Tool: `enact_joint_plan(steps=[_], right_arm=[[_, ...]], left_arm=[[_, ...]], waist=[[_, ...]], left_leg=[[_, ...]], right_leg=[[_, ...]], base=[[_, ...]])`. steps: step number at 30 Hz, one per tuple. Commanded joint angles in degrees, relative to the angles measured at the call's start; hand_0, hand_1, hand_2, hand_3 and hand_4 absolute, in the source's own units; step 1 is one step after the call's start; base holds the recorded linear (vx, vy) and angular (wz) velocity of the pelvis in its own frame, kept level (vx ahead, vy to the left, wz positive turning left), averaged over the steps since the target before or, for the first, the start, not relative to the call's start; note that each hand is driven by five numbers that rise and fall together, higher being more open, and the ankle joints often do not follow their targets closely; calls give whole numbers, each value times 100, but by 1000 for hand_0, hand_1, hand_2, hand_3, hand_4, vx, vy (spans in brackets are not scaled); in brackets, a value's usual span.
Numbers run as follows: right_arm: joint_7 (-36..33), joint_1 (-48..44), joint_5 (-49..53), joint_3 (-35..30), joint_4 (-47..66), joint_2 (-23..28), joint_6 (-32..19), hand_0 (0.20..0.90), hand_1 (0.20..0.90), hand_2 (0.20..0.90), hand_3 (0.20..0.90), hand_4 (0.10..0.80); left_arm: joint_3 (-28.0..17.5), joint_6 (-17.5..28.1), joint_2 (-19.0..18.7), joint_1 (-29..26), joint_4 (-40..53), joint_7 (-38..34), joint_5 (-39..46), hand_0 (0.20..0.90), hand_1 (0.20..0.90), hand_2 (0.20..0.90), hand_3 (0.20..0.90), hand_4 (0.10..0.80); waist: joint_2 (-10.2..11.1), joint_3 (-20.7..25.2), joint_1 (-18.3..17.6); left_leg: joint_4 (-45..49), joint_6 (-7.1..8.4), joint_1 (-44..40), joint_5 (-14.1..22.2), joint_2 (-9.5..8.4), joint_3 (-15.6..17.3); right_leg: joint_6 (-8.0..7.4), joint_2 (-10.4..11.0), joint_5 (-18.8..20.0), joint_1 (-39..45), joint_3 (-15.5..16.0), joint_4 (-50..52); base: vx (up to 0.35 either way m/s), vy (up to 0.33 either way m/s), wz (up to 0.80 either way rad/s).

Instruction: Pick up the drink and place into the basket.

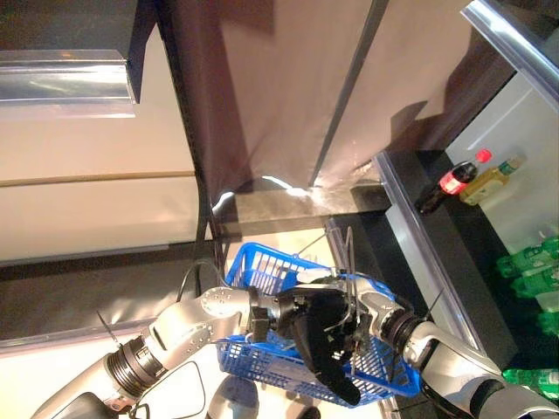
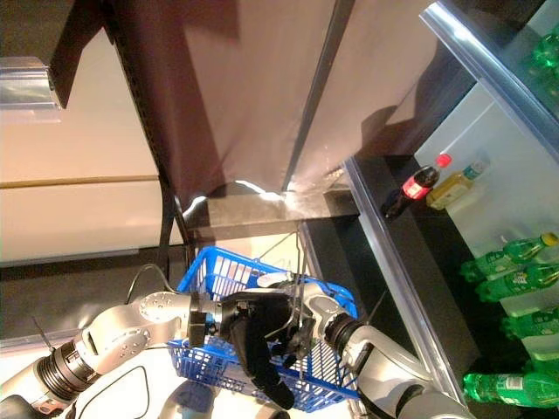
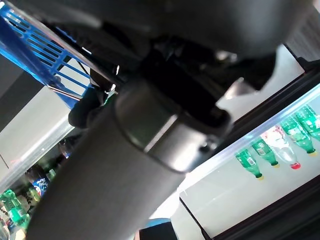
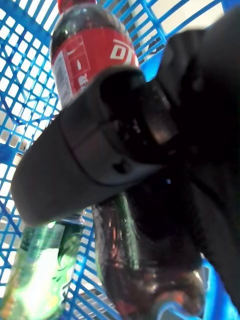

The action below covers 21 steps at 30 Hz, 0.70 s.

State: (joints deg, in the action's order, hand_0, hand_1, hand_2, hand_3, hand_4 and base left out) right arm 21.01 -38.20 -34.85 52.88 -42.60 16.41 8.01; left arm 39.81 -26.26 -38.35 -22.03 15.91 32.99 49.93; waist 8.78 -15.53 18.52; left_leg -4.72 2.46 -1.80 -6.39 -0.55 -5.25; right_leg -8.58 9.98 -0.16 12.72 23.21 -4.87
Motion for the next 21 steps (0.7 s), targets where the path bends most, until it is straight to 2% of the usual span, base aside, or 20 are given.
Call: enact_joint_plan(steps=[1,10,21], right_arm=[[-422,-314,-157,217,-498,-329,81,900,900,900,900,800],[-339,-265,32,120,-482,-278,321,900,900,900,900,800],[-280,-168,831,-161,-203,-91,775,900,900,900,900,800]], left_arm=[[-1,1244,2315,-90,1577,1530,1381,300,300,300,200,100],[-48,1339,2304,-89,1570,1336,1314,300,300,300,200,100],[-259,1530,2177,-29,1523,854,1084,300,300,300,200,100]], waist=[[-38,1276,68],[-43,1266,44],[-24,1229,-7]], left_leg=[[-28,94,-468,709,292,752],[-28,91,-467,702,298,772],[-28,93,-489,693,326,817]], right_leg=[[-46,-81,352,-273,-104,-13],[-44,-88,351,-279,-119,-12],[-37,-114,364,-285,-148,2]], base=[[0,0,0],[0,0,0],[0,0,0]])
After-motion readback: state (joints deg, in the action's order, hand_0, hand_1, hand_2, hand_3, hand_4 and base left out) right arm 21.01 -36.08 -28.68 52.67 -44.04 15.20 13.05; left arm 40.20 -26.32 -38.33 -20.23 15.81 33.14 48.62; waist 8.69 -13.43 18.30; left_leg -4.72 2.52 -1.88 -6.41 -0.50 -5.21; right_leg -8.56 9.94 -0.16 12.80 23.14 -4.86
